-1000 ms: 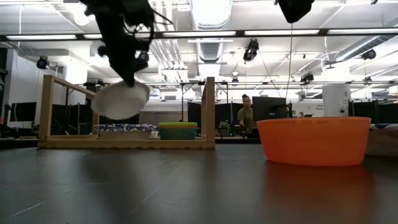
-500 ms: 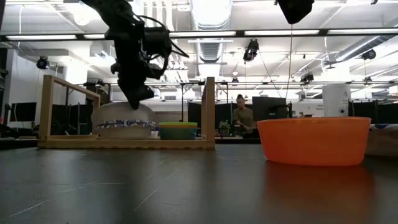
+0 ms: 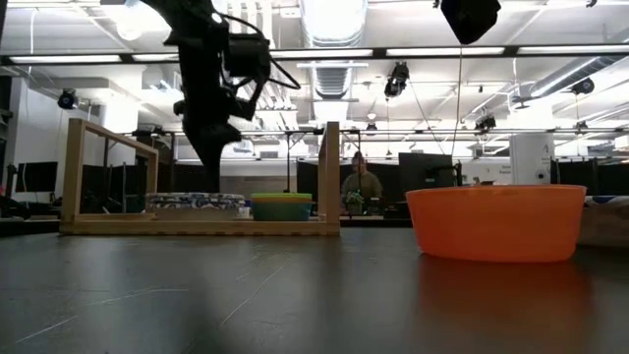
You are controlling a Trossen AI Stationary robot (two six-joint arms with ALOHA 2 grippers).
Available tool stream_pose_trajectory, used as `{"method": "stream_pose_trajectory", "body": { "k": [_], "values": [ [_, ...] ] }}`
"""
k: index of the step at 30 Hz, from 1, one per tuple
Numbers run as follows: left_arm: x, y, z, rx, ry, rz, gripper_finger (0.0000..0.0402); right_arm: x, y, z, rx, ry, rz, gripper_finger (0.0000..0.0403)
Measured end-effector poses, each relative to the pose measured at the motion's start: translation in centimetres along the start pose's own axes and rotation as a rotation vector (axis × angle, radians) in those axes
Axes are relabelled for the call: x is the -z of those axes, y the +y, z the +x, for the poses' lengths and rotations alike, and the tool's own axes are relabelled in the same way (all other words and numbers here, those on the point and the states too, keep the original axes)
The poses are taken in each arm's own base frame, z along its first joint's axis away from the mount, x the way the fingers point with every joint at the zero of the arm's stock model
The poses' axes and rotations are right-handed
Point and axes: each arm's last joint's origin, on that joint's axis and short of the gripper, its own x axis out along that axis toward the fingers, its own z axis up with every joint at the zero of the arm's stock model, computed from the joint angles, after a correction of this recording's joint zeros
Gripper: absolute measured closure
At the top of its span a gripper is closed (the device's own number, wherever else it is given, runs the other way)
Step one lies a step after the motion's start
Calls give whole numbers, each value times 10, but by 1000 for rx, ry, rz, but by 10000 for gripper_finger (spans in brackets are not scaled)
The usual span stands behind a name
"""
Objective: Place and stack bowls onto a shelf
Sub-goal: Stack the top white patterned bowl on top of the other white patterned bowl on the shelf, then stack the orange bowl on top of the green bowl on the shelf
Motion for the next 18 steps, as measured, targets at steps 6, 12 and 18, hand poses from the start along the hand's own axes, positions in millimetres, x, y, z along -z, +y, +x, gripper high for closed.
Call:
{"method": "stream_pose_trajectory", "body": {
  "k": [6,12,18],
  "values": [
    [-3,-17,-34,104,-55,-17,240,3,2,0,-6,27,6,193],
    [1,-59,-89,283,-196,96,249,12,9,2,-36,54,-4,193],
    [13,-105,-145,538,-424,200,254,20,13,4,-54,80,-11,193]
  ]
}}
